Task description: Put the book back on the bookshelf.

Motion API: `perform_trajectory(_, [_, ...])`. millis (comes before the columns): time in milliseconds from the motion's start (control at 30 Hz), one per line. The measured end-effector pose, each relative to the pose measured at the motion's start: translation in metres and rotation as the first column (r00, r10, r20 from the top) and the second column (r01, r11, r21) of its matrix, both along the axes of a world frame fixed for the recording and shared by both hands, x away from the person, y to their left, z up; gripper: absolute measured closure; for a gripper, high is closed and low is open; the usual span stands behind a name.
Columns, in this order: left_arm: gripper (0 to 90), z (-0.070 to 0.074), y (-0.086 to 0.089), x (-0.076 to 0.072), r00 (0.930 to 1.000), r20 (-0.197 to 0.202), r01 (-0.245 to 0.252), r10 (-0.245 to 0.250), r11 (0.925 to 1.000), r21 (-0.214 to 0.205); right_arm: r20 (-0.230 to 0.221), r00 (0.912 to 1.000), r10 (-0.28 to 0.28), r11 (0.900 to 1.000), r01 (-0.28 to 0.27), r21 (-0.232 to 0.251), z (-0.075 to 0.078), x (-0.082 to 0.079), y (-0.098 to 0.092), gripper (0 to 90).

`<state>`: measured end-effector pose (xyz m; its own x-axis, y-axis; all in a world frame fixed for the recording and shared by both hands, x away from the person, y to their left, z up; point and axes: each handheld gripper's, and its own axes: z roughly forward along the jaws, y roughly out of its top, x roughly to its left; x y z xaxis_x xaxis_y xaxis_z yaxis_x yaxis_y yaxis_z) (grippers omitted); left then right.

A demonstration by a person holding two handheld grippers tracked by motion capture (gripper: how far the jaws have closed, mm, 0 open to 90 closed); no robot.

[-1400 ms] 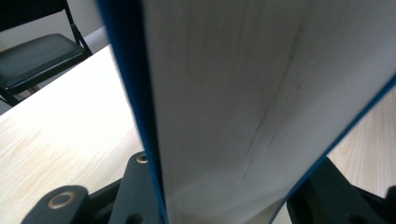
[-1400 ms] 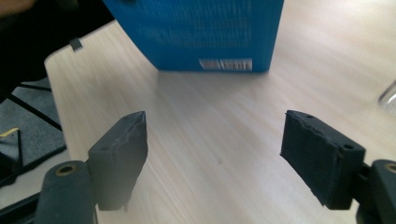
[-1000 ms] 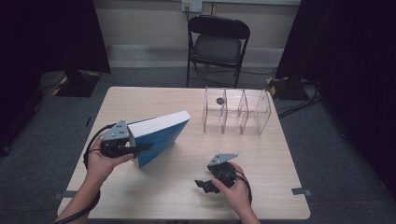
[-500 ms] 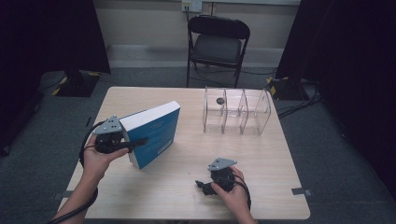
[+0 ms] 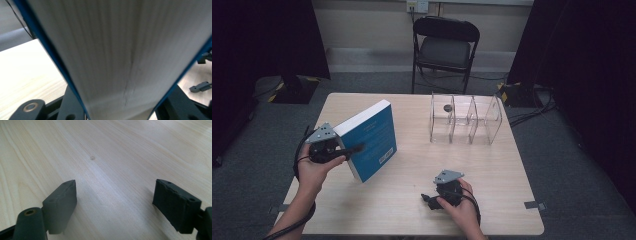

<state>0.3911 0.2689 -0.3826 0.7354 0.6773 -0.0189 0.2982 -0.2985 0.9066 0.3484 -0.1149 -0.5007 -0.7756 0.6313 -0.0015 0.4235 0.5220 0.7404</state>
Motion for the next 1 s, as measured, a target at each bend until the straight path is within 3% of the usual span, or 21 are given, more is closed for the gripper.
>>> perform_trajectory(200, [57.8, 0.002, -0.005, -0.004, 0.9992, 0.014, -0.039, 0.038, 0.9987, 0.034, -0.002, 1.0000, 0.001, 1.0000, -0.001, 0.002, 0.000, 0.000, 0.000, 18.3])
perform_trajectory(367, [55.2, 0.004, -0.005, -0.008, 0.9978, 0.034, -0.058, 0.057, 0.9978, 0.032, 0.000, 1.0000, 0.000, 1.0000, 0.000, -0.002, 0.000, 0.000, 0.000, 18.1])
perform_trajectory(433, [53.1, 0.005, -0.005, -0.007, 0.9979, 0.019, -0.062, 0.062, 0.9978, 0.022, 0.001, 1.0000, 0.000, 1.0000, 0.000, -0.003, 0.000, 0.000, 0.000, 18.1])
perform_trajectory(633, [49.1, 0.009, -0.005, -0.007, 0.9979, 0.003, -0.064, 0.064, 0.9965, 0.054, 0.000, 1.0000, 0.000, 1.0000, 0.000, -0.002, 0.000, 0.000, 0.000, 18.1])
perform_trajectory(1000, [50.6, 0.017, -0.005, -0.005, 0.9946, -0.080, -0.057, 0.066, 0.9930, 0.103, 0.001, 1.0000, 0.000, 1.0000, 0.000, -0.002, 0.000, 0.000, 0.000, 18.1])
